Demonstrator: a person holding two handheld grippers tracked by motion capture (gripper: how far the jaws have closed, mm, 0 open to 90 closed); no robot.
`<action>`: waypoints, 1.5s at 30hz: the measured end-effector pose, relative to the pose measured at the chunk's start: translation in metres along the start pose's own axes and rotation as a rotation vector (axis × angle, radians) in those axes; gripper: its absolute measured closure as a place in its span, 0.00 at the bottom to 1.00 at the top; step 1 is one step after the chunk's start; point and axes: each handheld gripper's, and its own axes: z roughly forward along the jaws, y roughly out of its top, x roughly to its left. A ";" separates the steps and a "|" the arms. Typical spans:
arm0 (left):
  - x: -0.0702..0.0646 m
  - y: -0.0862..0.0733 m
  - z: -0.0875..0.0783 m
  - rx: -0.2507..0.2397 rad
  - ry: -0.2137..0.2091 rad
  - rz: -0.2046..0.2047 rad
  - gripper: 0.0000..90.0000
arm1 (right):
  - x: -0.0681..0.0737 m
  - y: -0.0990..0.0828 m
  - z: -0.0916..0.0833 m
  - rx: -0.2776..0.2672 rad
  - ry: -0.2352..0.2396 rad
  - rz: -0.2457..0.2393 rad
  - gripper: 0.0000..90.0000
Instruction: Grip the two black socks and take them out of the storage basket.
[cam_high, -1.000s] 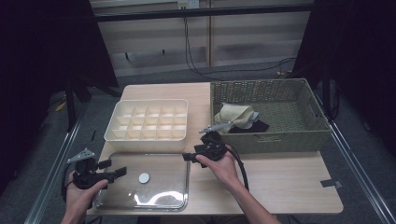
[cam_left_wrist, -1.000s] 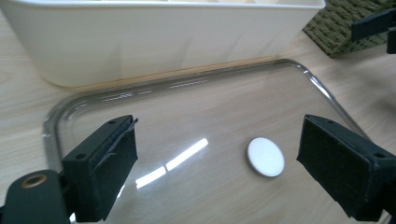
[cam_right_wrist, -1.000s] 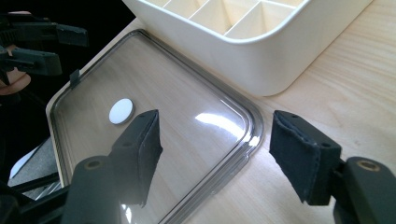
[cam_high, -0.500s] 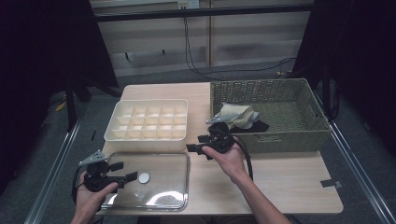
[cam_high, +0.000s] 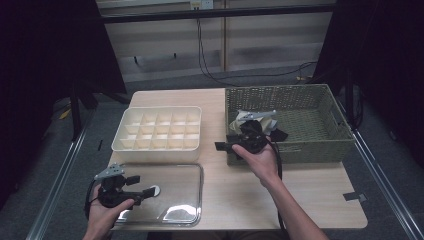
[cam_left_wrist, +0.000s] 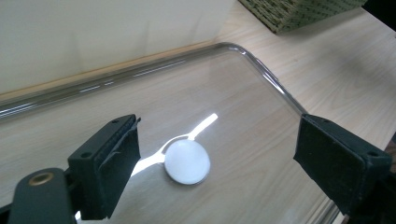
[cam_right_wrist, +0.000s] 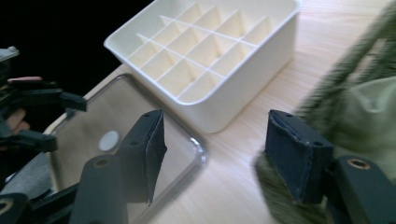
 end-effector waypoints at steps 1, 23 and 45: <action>-0.003 0.001 0.002 0.004 -0.007 0.005 0.15 | -0.006 0.002 -0.004 -0.001 -0.015 0.009 0.42; -0.025 -0.009 0.011 0.048 -0.024 0.046 0.13 | -0.069 0.019 -0.050 -0.022 -0.143 0.058 0.44; -0.023 -0.011 0.010 0.017 -0.014 0.042 0.11 | -0.128 0.037 -0.032 0.088 -0.262 0.104 0.31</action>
